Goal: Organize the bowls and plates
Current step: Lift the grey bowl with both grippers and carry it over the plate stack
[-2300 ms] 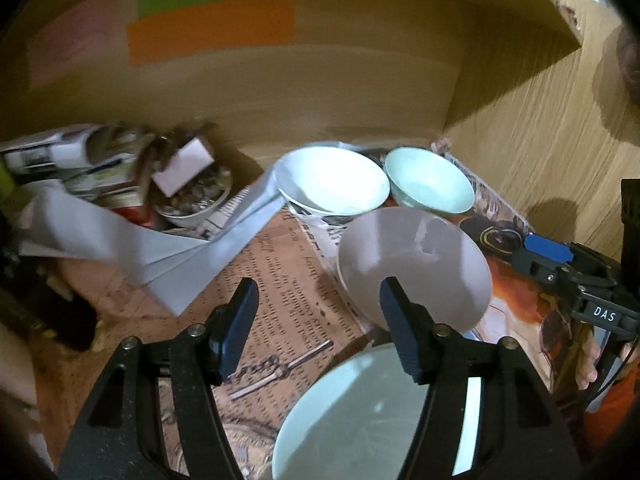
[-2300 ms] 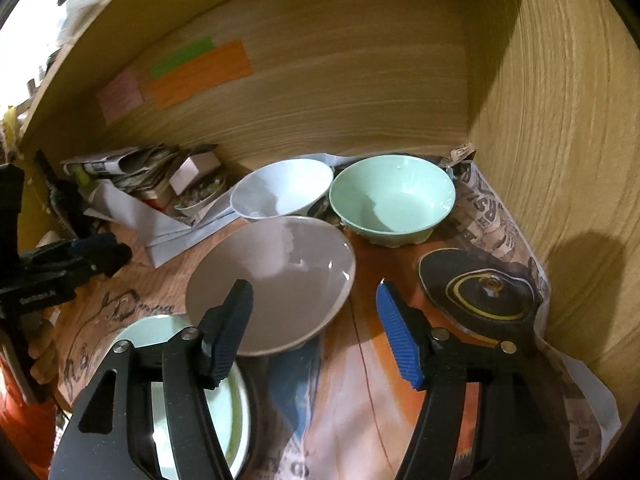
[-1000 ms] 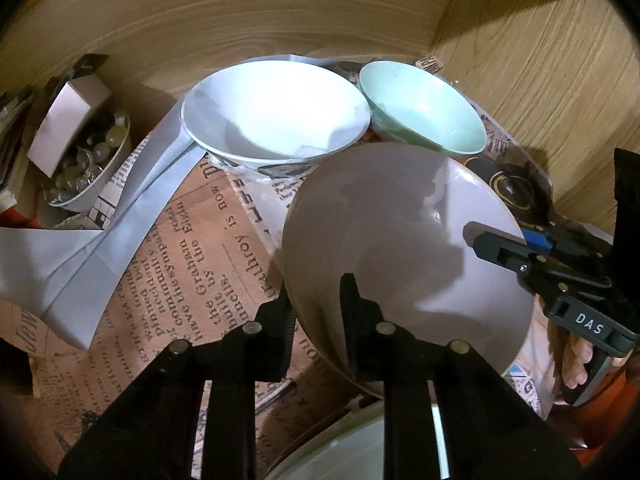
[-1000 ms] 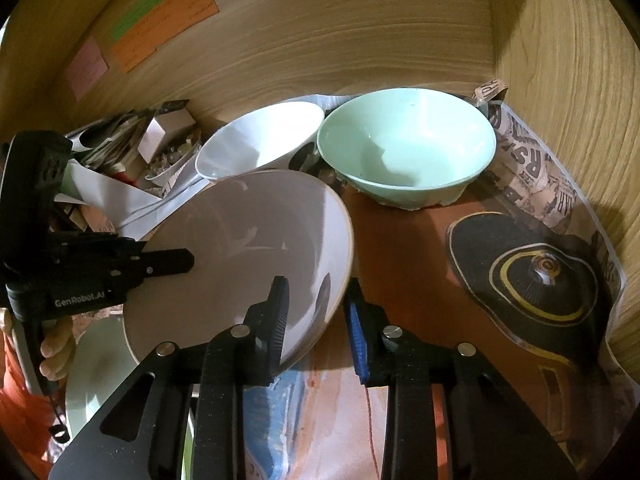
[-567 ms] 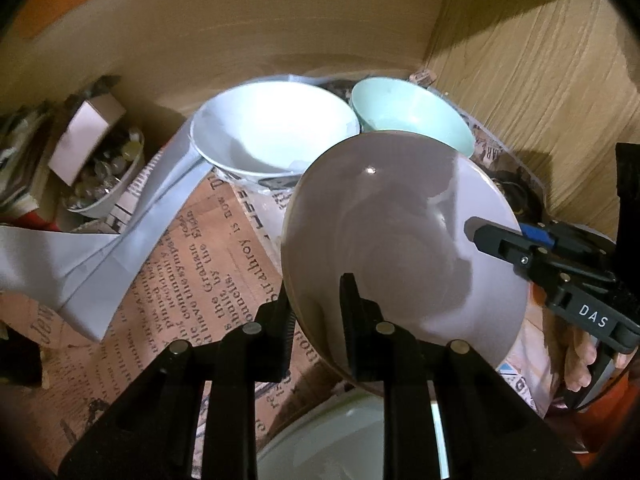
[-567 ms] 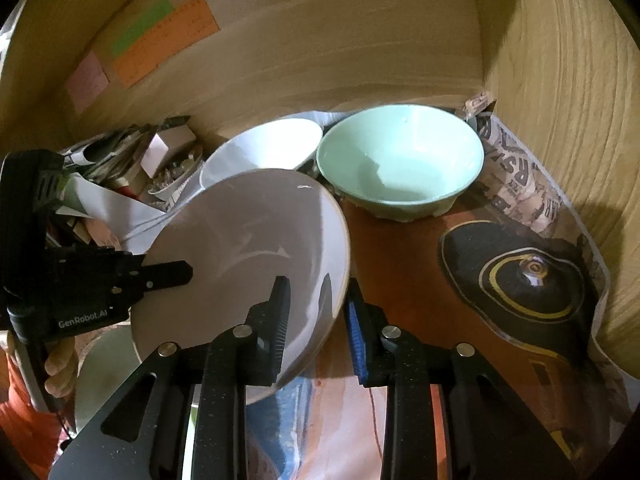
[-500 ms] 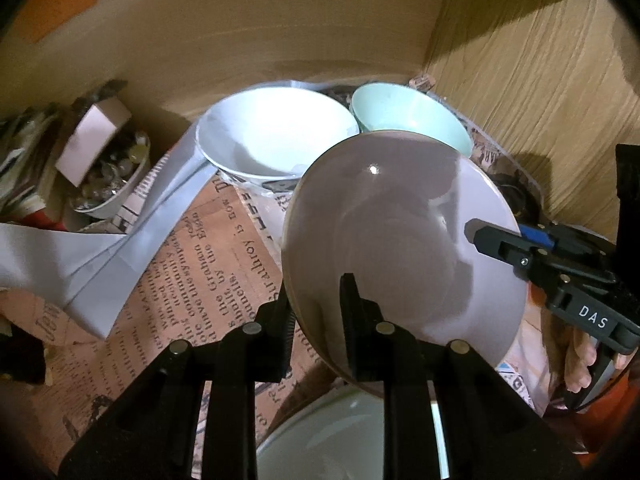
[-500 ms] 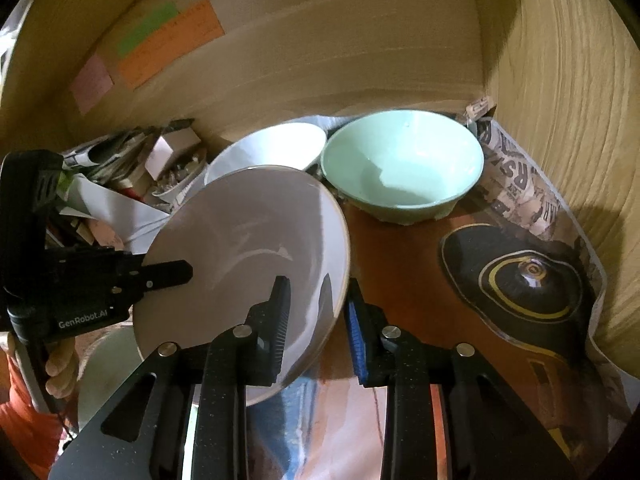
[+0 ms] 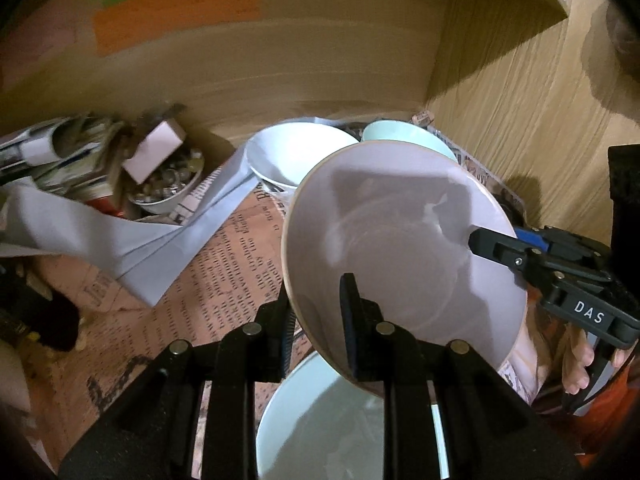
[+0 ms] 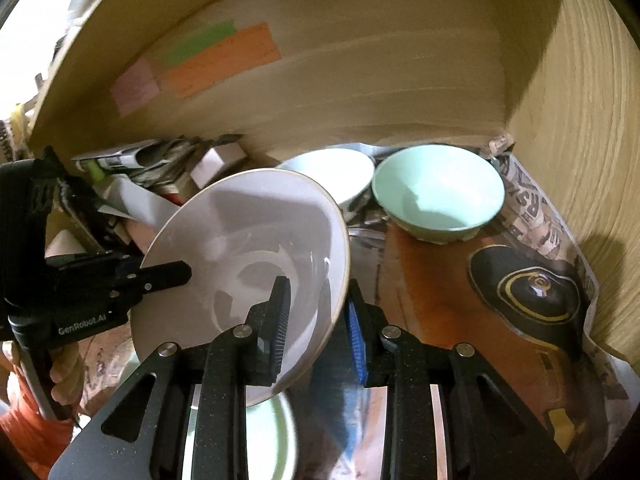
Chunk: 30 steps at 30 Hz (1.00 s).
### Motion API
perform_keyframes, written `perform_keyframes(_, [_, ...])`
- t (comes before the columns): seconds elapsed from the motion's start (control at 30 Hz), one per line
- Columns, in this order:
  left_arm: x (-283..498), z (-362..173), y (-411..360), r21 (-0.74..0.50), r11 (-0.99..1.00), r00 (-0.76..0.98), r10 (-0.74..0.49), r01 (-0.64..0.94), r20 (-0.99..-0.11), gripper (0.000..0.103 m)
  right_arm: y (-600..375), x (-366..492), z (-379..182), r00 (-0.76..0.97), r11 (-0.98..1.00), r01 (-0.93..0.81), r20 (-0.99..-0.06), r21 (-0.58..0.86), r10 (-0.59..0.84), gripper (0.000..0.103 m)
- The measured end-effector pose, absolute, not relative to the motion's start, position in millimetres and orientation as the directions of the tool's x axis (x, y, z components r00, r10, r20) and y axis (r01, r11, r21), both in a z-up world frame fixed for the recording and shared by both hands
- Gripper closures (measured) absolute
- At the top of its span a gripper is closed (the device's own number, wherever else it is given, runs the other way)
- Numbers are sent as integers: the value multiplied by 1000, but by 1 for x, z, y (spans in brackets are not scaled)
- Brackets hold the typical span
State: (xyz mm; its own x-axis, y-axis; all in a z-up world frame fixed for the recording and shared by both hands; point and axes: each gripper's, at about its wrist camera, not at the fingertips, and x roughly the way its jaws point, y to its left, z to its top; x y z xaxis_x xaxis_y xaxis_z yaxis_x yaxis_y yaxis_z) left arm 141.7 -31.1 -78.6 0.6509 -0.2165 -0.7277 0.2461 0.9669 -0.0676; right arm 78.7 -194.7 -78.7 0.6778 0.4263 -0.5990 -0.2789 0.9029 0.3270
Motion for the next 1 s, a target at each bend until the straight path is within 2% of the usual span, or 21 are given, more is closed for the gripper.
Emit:
perform_keyframes(0.53, [75, -63, 17, -78, 987, 733, -155, 139, -662, 82, -150, 47, -63, 662, 864, -387, -556, 322, 503, 79])
perform_keyframes(1.0, [13, -74, 80, -118, 993, 774, -89, 18, -627, 82, -86, 28, -61, 602, 813, -492, -553, 313, 577, 79])
